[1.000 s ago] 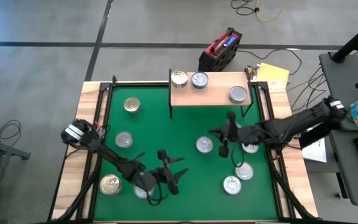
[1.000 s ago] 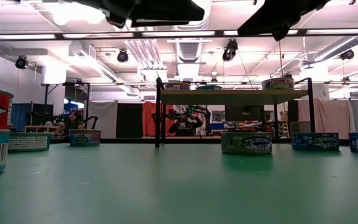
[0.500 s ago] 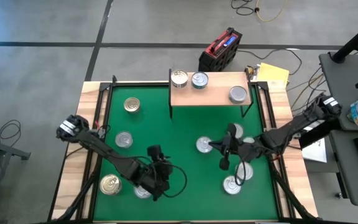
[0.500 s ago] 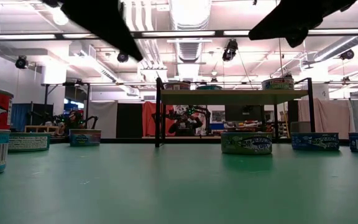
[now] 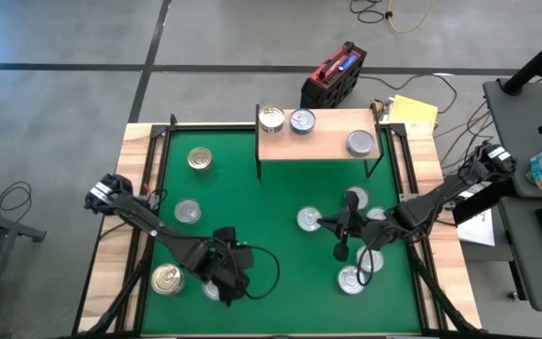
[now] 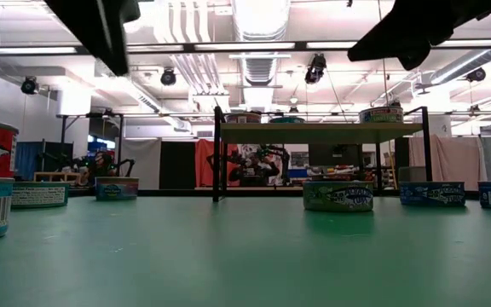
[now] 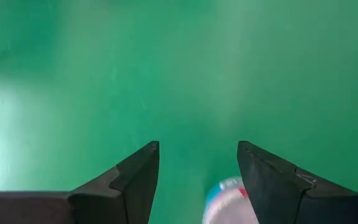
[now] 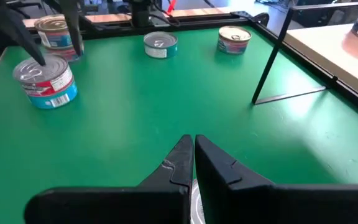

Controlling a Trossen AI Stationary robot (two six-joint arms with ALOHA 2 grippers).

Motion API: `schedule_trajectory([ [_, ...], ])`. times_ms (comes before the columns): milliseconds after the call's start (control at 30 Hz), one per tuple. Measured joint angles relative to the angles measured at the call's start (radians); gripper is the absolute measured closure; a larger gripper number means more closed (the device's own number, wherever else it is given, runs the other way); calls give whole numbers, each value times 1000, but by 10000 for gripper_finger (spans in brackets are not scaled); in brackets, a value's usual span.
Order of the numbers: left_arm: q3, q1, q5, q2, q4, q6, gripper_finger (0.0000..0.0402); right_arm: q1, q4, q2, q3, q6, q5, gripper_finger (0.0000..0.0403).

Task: Stack canned seafood by type on shelf
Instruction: Put the red tuna can on the shelf

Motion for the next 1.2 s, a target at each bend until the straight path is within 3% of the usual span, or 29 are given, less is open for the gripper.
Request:
schedule_trajectory([
  [233, 78, -65, 94, -1, -120, -199, 200, 0, -2, 0, -19, 34, -10, 394],
  [600, 21, -213, 84, -1, -101, -401, 212, 0, 7, 0, -21, 60, -58, 394],
  [733, -1, -252, 24, -1, -84, -425, 256, 0, 60, 15, -21, 43, -73, 394],
  [967, -96, -258, 32, -1, -34, -459, 387, 0, 125, 79, -21, 22, -74, 394],
  [1200, -171, -258, 40, -1, 11, -459, 398, 0, 221, 169, -21, 20, -74, 394],
])
